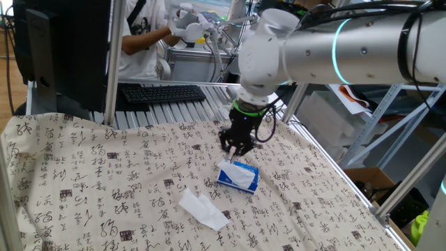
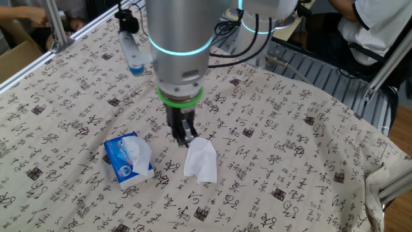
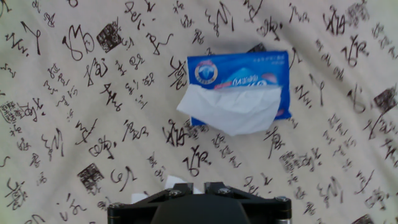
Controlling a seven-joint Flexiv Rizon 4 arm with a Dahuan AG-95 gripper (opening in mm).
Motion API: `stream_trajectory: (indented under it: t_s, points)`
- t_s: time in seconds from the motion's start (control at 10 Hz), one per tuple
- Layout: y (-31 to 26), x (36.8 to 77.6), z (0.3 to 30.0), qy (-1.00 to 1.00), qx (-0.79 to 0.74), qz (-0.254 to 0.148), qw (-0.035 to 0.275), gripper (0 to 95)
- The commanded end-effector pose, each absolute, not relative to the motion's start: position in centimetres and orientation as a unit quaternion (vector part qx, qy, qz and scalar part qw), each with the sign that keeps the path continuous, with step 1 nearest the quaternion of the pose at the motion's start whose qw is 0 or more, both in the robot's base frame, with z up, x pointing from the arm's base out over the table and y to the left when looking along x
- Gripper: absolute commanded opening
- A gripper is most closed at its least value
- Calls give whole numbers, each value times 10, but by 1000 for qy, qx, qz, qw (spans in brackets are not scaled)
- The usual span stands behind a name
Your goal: Pull out a napkin
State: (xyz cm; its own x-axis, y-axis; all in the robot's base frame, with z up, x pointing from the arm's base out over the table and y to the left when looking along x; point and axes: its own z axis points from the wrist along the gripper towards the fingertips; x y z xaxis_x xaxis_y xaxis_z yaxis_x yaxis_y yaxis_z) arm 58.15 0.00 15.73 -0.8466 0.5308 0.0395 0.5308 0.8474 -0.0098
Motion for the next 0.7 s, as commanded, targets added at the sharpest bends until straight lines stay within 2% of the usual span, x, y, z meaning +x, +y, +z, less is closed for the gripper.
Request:
stream_trajectory:
  t_s: [0.1, 0.7]
  points:
    - [-13, 583, 159, -965, -261, 0, 19, 0]
    - [-39, 586, 168, -970, -241, -5, 18, 0]
